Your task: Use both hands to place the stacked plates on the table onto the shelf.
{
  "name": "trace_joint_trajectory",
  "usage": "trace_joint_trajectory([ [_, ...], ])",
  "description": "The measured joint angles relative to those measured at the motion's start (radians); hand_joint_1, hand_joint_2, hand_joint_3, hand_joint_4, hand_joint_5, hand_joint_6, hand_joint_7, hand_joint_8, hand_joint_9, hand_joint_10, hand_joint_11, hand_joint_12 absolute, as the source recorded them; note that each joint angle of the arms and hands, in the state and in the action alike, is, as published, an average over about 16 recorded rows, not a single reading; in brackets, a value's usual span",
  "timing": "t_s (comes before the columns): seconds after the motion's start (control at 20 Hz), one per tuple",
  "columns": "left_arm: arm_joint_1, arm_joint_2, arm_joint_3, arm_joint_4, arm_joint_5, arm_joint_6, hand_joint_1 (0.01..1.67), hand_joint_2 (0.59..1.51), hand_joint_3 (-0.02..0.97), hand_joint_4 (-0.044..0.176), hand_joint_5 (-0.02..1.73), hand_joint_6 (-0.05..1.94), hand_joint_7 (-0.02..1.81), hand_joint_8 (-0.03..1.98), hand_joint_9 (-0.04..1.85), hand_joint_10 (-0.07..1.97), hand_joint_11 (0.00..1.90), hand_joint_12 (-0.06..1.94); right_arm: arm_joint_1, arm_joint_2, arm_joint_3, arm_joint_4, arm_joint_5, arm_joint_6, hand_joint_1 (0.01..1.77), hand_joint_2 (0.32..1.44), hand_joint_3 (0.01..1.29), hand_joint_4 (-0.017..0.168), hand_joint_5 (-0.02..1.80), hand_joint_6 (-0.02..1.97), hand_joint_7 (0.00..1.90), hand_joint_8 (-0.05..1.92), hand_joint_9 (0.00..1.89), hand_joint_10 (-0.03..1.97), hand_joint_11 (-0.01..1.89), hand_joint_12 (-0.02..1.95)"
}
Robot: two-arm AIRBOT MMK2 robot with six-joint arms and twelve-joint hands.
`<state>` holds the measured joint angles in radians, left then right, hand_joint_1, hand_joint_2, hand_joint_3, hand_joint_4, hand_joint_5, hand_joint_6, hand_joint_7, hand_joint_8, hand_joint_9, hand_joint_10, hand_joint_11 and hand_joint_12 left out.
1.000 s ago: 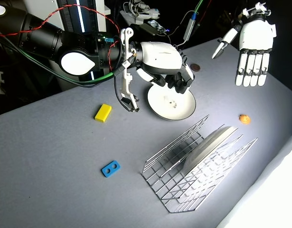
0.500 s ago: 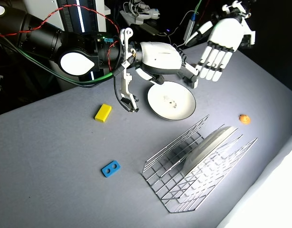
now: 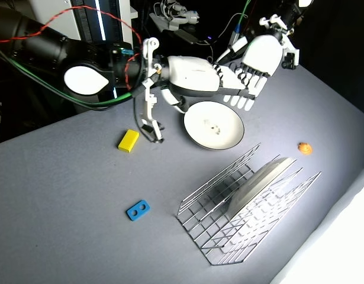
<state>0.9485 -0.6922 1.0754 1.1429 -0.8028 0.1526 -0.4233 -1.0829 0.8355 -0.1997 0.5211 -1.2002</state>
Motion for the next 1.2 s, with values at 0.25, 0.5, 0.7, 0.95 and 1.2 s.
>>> trace_joint_trajectory([
  [0.25, -0.001, -0.033, -0.023, 0.0, 0.06, 0.005, 0.02, 1.081, 0.018, 0.002, 0.14, 0.02, 0.17, 0.0, 0.15, 0.02, 0.02, 0.2, -0.013, 0.029, -0.011, -0.004, -0.002, 0.0, 1.13, 0.76, 0.01, -0.006, 0.02, 0.02, 0.01, 0.02, 0.02, 0.01, 0.02, 0.05],
  [0.5, -0.009, -0.062, -0.038, -0.001, 0.115, 0.009, 0.02, 1.083, 0.017, 0.002, 0.14, 0.02, 0.17, 0.0, 0.15, 0.02, 0.02, 0.2, -0.017, 0.041, -0.012, -0.009, -0.003, 0.0, 1.12, 0.77, 0.01, -0.006, 0.02, 0.02, 0.01, 0.02, 0.02, 0.01, 0.02, 0.03],
  [0.7, -0.017, -0.082, -0.04, -0.006, 0.164, 0.011, 0.02, 1.084, 0.018, 0.002, 0.15, 0.02, 0.17, 0.0, 0.15, 0.02, 0.02, 0.2, -0.018, 0.044, -0.012, -0.015, -0.003, 0.0, 1.1, 0.78, 0.01, -0.006, 0.02, 0.02, 0.01, 0.02, 0.02, 0.01, 0.02, 0.02],
  [0.95, -0.024, -0.1, -0.032, -0.02, 0.227, 0.011, 0.02, 1.084, 0.017, 0.003, 0.14, 0.02, 0.16, 0.0, 0.14, 0.02, 0.02, 0.18, -0.018, 0.044, -0.012, -0.023, -0.002, 0.001, 1.08, 0.8, 0.01, -0.006, 0.02, 0.02, 0.01, 0.02, 0.02, 0.01, 0.02, 0.02],
  [1.2, -0.011, -0.109, -0.015, -0.051, 0.277, 0.013, 0.02, 1.086, 0.017, 0.001, 0.14, 0.01, 0.15, 0.0, 0.14, 0.01, 0.02, 0.15, -0.018, 0.044, -0.013, -0.029, -0.001, 0.0, 1.06, 0.81, 0.01, -0.006, 0.02, 0.02, 0.01, 0.02, 0.02, 0.01, 0.02, 0.02],
])
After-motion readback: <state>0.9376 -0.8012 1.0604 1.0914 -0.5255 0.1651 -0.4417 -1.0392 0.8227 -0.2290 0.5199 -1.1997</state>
